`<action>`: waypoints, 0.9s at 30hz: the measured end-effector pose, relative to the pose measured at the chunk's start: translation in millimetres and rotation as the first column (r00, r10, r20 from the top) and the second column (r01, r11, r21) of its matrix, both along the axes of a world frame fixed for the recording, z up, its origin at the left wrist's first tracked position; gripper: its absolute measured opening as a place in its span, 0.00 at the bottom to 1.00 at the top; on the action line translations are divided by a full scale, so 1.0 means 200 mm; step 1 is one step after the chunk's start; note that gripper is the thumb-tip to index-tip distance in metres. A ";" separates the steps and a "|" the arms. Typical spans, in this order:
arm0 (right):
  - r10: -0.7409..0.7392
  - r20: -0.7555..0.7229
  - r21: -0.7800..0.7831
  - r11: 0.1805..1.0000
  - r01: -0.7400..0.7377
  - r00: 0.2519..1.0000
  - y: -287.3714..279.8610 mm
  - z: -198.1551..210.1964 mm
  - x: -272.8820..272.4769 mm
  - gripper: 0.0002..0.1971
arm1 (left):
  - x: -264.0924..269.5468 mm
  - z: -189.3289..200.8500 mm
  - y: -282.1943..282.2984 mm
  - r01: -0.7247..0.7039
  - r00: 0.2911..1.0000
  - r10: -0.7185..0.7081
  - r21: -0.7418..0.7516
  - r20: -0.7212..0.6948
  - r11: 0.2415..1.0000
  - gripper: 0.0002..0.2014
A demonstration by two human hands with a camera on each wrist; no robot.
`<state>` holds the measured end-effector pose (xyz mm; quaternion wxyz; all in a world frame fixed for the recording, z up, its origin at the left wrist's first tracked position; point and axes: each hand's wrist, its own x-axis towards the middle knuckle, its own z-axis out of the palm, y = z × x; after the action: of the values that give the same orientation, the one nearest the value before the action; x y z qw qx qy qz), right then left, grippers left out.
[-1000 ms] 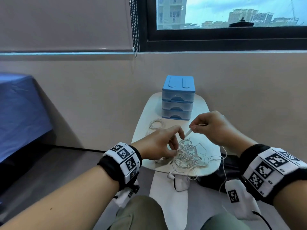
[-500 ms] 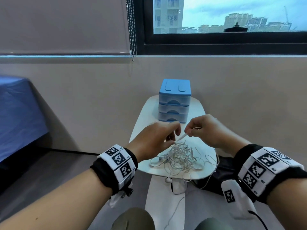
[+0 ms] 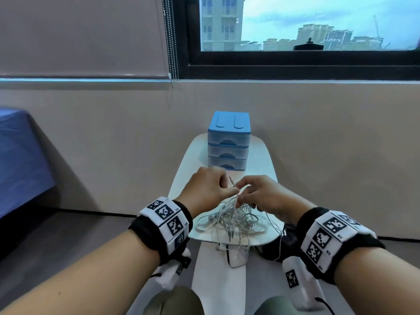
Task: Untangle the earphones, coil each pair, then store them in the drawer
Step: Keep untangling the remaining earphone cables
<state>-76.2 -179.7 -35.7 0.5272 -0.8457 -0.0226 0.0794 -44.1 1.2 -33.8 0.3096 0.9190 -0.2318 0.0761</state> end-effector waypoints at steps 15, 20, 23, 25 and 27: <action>-0.185 -0.006 0.084 0.979 0.185 0.983 0.05 0.07 -0.02 0.08 | -0.02 0.09 0.08 0.179 0.899 -0.246 -0.210 -0.362 0.961 0.04; -0.268 0.039 -0.030 0.962 0.270 0.963 0.05 0.08 0.01 0.12 | -0.02 0.12 0.10 0.072 0.930 -0.178 -0.315 -0.321 0.946 0.02; -0.248 0.069 -0.289 0.922 0.257 0.966 0.05 0.09 -0.01 0.17 | -0.02 0.13 0.10 0.050 0.943 -0.194 -0.460 -0.271 0.886 0.02; -0.199 0.062 -0.266 0.941 0.208 0.978 0.05 0.12 -0.03 0.19 | -0.03 0.12 0.09 0.052 0.943 -0.212 -0.517 -0.256 0.855 0.03; -0.142 0.050 -0.152 0.977 0.148 0.989 0.05 0.17 -0.06 0.15 | -0.03 0.12 0.07 0.067 0.946 -0.224 -0.538 -0.232 0.840 0.03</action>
<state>-87.3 -170.1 -1.7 0.4638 -0.8848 0.0354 0.0258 -49.2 15.4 -10.6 0.5828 0.7806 -0.2251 -0.0215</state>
